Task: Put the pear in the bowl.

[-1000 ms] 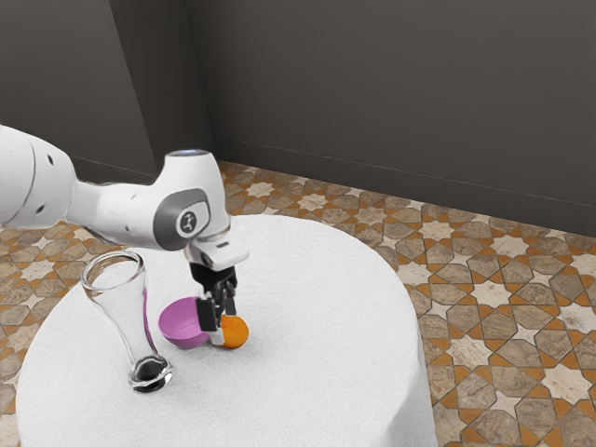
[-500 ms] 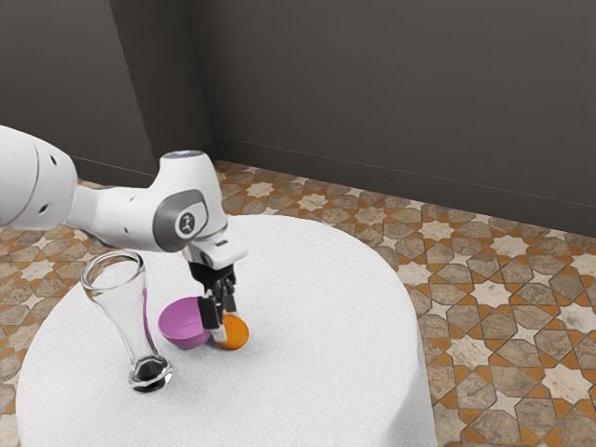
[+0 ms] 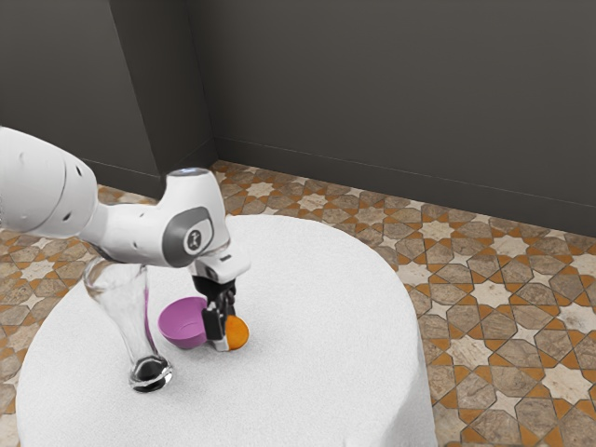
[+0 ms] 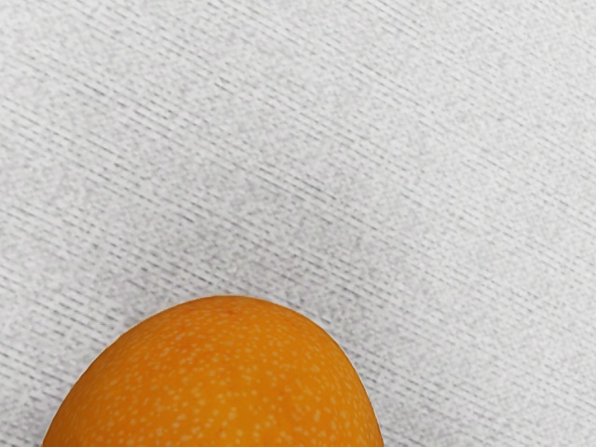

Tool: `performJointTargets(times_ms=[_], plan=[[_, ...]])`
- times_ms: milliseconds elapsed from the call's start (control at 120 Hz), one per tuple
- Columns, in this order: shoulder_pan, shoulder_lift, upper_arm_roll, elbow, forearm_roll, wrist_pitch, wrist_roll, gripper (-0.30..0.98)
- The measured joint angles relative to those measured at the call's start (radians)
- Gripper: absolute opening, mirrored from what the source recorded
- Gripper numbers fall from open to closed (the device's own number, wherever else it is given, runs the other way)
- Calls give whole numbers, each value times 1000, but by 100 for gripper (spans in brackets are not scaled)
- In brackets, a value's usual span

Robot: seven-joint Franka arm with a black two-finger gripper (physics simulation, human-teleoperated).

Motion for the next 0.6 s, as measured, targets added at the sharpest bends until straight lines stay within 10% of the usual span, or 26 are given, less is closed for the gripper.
performJointTargets(times_ms=[600], plan=[[-3, -6, -3, 4, -8, 42, -16, 30]])
